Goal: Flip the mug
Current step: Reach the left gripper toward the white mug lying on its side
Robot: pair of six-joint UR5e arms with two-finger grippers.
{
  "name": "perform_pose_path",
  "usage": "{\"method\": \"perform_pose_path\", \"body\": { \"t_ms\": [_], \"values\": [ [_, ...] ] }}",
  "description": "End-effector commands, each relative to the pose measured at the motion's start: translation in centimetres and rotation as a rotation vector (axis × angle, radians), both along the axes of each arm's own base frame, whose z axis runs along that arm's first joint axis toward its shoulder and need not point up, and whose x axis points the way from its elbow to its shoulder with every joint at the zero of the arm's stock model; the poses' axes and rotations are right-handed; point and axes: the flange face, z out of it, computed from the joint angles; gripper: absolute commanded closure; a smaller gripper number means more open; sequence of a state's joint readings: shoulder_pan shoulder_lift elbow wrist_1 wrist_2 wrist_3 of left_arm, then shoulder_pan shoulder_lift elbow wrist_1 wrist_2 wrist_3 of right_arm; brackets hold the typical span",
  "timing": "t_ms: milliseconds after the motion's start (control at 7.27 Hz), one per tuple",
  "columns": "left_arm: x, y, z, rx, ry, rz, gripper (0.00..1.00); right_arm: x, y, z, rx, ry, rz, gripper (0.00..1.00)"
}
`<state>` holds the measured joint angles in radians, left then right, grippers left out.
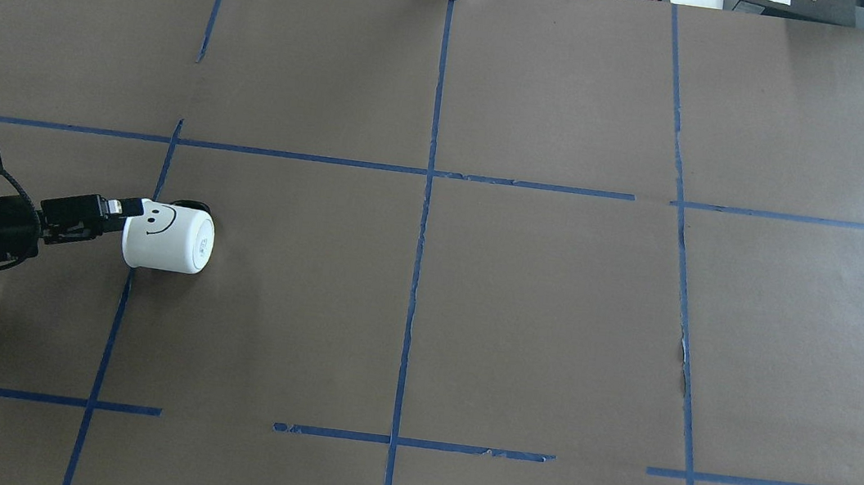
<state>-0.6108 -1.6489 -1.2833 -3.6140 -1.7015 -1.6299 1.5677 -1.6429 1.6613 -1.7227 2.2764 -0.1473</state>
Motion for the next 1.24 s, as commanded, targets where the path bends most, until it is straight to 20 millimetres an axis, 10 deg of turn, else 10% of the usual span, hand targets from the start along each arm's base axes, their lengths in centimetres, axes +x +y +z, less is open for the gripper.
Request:
{"method": "perform_pose_path", "body": {
  "t_ms": [0, 550, 688, 963, 1101],
  "values": [
    [0.7, 0.0, -0.5, 0.006, 0.008, 0.012, 0.04, 0.0, 0.0, 0.0, 0.0, 0.0, 0.0, 0.0],
    [2.2, -0.3, -1.0, 0.01, 0.013, 0.024, 0.17, 0.0, 0.0, 0.0, 0.0, 0.0, 0.0, 0.0],
    [2.3, -0.4, -1.1, 0.011, 0.017, 0.025, 0.33, 0.0, 0.0, 0.0, 0.0, 0.0, 0.0, 0.0],
    [2.3, -0.4, -1.2, 0.012, 0.017, 0.023, 1.0, 0.0, 0.0, 0.0, 0.0, 0.0, 0.0, 0.0],
    [2.2, -0.3, -1.5, 0.017, 0.021, 0.024, 1.0, 0.0, 0.0, 0.0, 0.0, 0.0, 0.0, 0.0]
  ]
}}
